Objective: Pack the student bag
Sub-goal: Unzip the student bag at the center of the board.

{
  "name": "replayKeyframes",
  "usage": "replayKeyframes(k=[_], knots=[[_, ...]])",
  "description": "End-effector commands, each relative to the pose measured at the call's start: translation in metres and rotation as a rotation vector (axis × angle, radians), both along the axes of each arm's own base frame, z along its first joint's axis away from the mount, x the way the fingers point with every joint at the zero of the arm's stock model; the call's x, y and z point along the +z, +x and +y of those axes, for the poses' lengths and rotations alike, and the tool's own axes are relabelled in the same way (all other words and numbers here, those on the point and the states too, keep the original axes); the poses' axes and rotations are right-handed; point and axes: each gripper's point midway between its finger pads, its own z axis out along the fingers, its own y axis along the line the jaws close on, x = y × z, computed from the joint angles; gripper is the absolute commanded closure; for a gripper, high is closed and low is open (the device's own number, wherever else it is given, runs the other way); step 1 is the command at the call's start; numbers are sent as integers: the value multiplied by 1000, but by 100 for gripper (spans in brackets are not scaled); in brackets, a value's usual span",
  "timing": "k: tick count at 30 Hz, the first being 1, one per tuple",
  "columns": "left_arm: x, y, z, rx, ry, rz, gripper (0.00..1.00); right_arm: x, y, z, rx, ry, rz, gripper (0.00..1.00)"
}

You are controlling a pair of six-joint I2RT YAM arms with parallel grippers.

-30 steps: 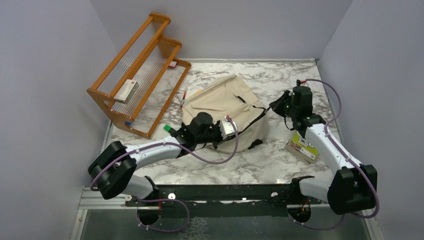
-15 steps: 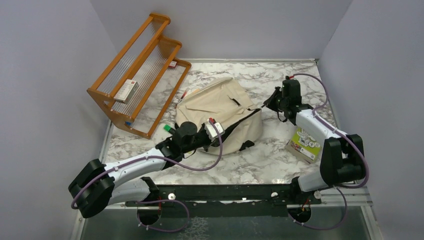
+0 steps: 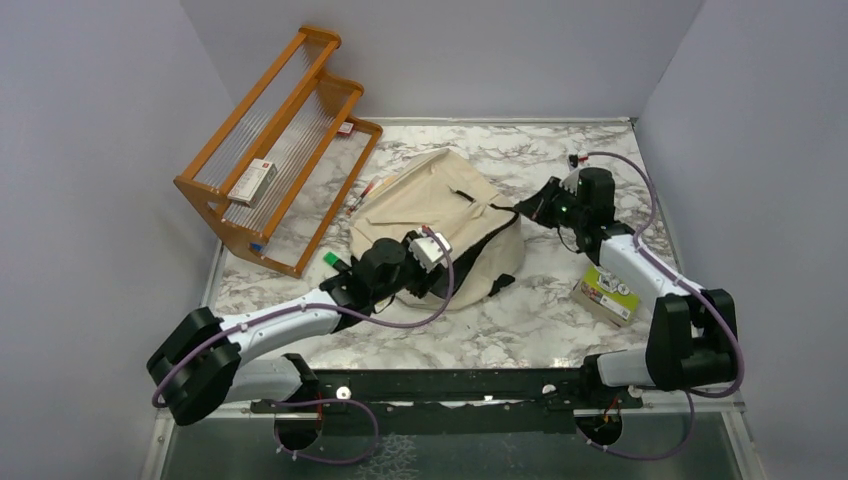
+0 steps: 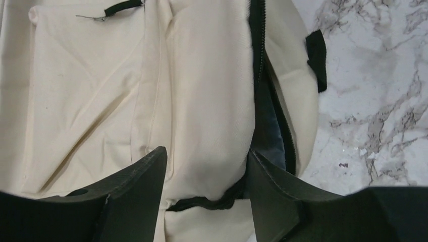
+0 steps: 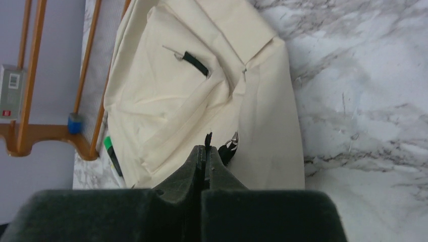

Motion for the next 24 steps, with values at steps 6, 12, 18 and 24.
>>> replayKeyframes(k=[6, 12, 18, 24], knots=[[62, 17, -55, -56, -150, -13, 36, 16, -47, 20, 108, 124, 6, 100], [55, 14, -80, -94, -73, -6, 36, 31, -67, 26, 147, 167, -4, 100], [48, 0, -106, -191, 10, -34, 35, 45, -81, 29, 175, 186, -13, 100], [57, -3, -122, -210, 0, -42, 35, 56, -93, 34, 208, 208, -6, 100]])
